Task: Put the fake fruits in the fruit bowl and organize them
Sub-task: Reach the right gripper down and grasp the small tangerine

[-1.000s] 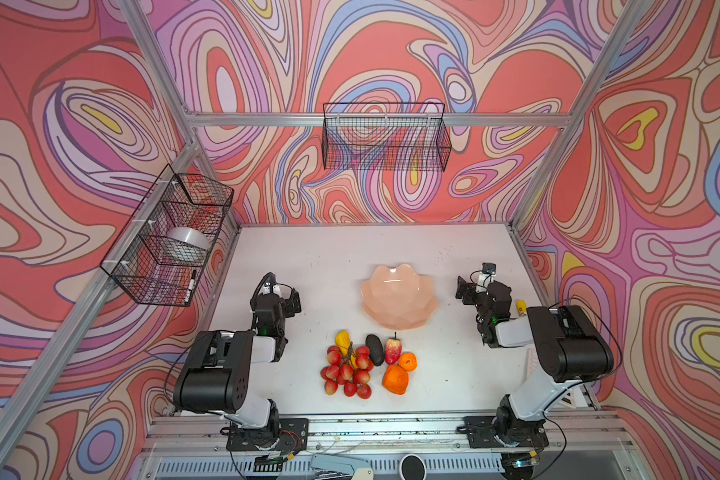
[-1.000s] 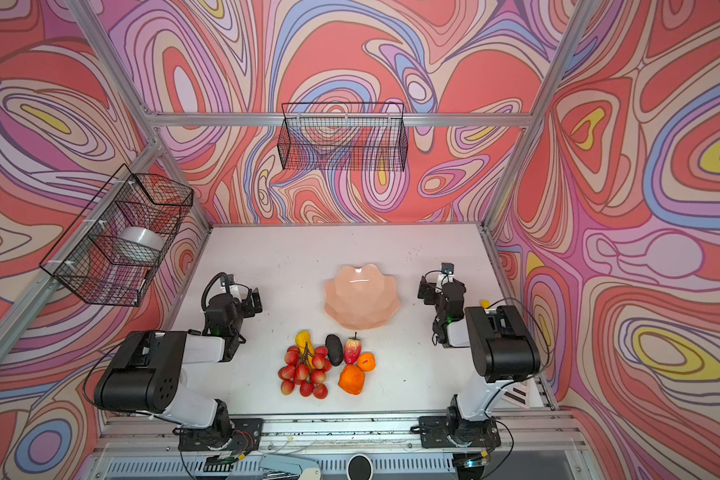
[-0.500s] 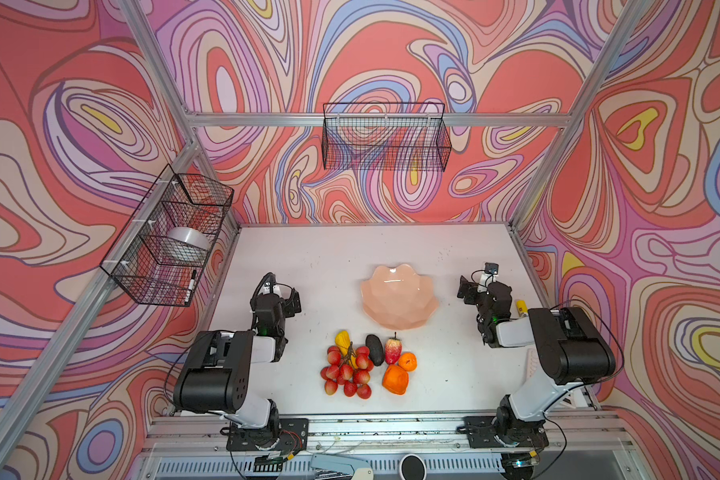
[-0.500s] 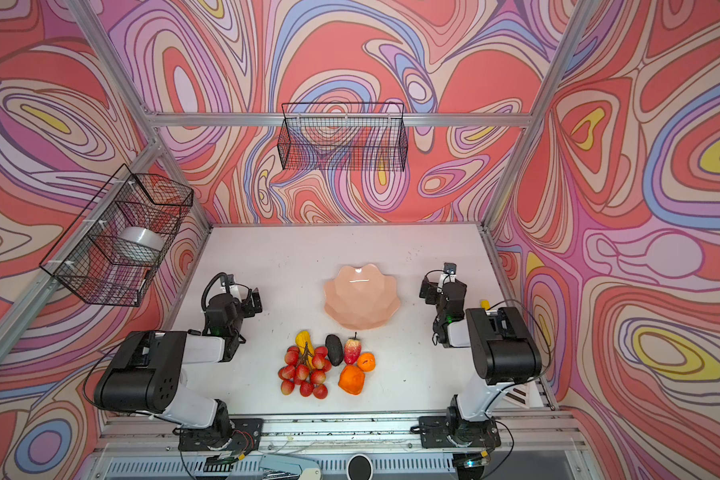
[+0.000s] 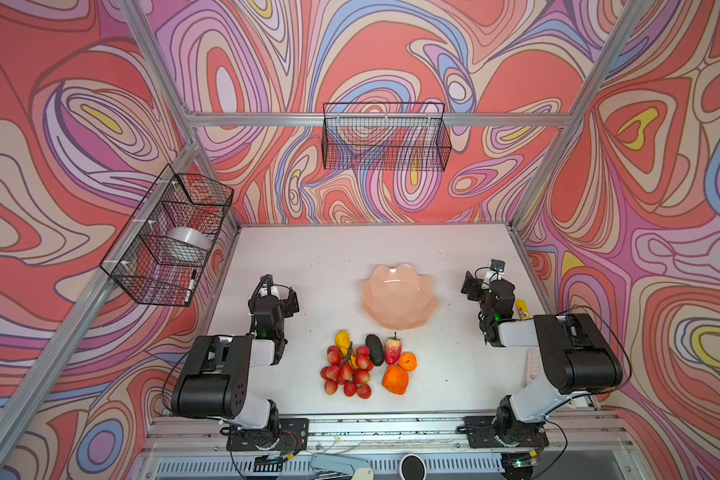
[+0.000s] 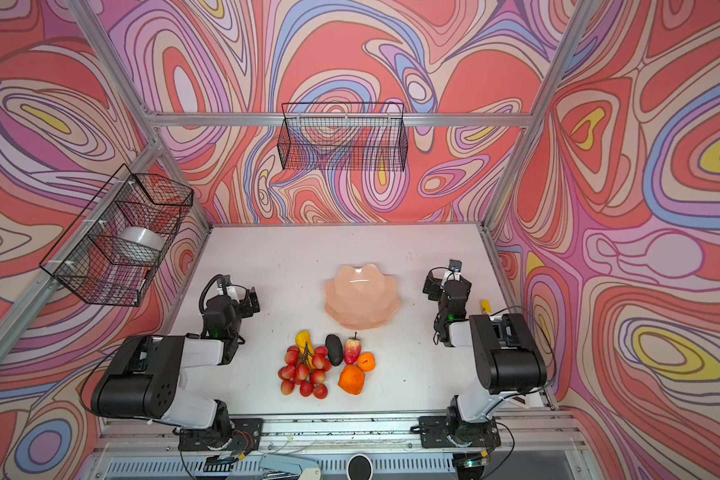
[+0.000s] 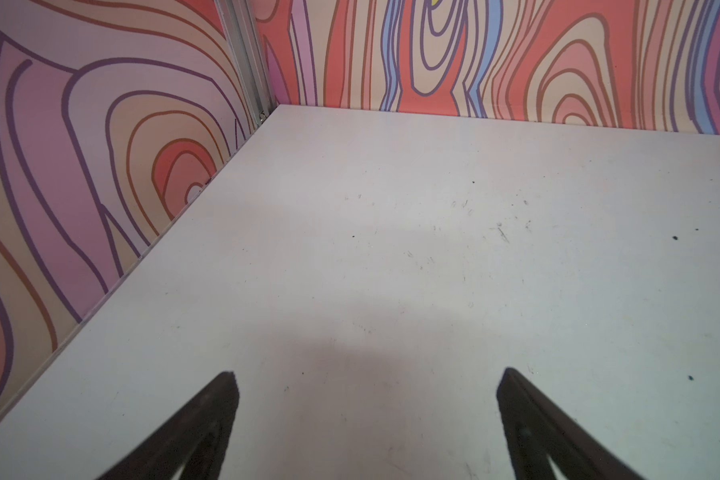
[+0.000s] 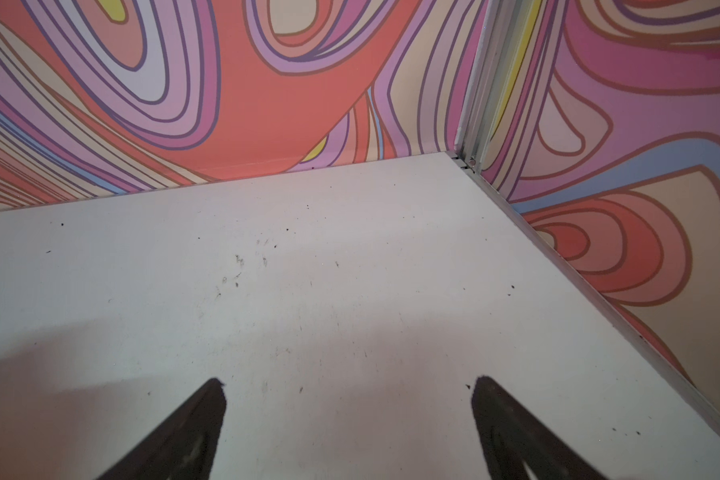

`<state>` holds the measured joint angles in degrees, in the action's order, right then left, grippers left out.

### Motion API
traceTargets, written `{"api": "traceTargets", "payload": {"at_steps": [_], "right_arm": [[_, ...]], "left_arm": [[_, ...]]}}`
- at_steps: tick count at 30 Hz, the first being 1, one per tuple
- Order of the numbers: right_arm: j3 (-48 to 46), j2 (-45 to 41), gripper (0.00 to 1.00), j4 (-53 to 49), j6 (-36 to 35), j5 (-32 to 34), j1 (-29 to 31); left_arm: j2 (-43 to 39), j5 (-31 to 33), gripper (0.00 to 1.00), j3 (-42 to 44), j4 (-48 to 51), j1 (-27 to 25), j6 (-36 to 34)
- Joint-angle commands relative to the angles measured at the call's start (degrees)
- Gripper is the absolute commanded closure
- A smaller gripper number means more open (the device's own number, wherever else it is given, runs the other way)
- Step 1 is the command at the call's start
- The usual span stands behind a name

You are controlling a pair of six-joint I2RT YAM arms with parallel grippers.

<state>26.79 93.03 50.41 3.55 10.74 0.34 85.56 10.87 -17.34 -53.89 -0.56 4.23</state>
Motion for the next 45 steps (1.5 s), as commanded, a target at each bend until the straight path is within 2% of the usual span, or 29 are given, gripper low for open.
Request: {"api": "traceTargets", "payload": {"at_steps": [1, 2, 3, 5, 7, 9, 11, 13, 16, 19, 21, 26, 30, 35, 45], "right_arm": [[0.2, -5.8, 0.04, -4.7, 0.2, 2.5, 0.2], [1.5, -8.3, 0.04, -8.8, 1.1, 2.8, 0.2], [3.5, -11.2, 0.04, -14.4, 4.7, 3.3, 0.2], [7.8, -15.2, 0.02, -22.9, 10.7, 2.0, 0.2], [12.7, -17.4, 0.02, -31.7, 16.6, -0.7, 0.1], [17.4, -18.3, 0.02, -40.0, 17.6, -7.6, 0.1], [20.1, -19.6, 0.08, -46.5, 19.1, -12.4, 0.2], [22.2, -19.5, 0.12, -55.2, 22.9, -13.6, 0.4], [24.9, -19.3, 0.15, -69.2, 20.4, -15.1, 4.0], [22.6, -23.2, 0.15, -75.8, 21.1, -14.1, 12.6], [20.6, -25.9, 0.16, -79.3, 24.9, -13.5, 19.0], [16.8, -28.5, 0.16, -83.6, 33.8, -11.3, 34.5], [14.8, -25.1, 0.17, -82.9, 38.0, -12.6, 40.8], [14.4, -20.7, 0.22, -81.0, 39.8, -13.5, 45.2], [11.4, -14.1, 0.34, -73.0, 41.6, -16.2, 46.6]], "left_arm": [[-4.5, 4.6, 0.05, 2.1, -3.3, -2.6, -2.0], [-7.5, 7.2, 0.04, 1.3, 0.7, -4.4, -3.1], [-11.7, 8.4, 0.04, -1.2, 8.7, -5.6, -3.4], [-18.7, 8.6, 0.0, -8.1, 27.2, -5.7, 4.9], [-22.6, 9.9, 0.0, -13.8, 36.3, -5.7, 12.7], [-26.3, 14.6, 0.0, -17.0, 43.1, -5.7, 22.9], [-30.6, 13.2, 0.0, -17.6, 46.0, -5.7, 20.8], [-33.8, 12.1, 0.0, -17.3, 47.4, -5.6, 20.2], [-36.9, 10.8, 0.0, -17.6, 50.0, -5.6, 20.5], [-38.3, 10.5, 0.0, -17.2, 50.5, -5.7, 20.9], [-38.5, 11.0, 0.0, -16.8, 50.5, -5.7, 21.4], [-38.4, 11.1, 0.0, -16.4, 51.4, -5.6, 22.0], [-38.2, 10.8, 0.0, -16.2, 51.1, -5.6, 22.6], [-39.0, 10.7, 0.0, -16.3, 51.5, -5.6, 22.2], [-40.0, 11.5, 0.0, -15.6, 51.9, -5.6, 22.4]]}}
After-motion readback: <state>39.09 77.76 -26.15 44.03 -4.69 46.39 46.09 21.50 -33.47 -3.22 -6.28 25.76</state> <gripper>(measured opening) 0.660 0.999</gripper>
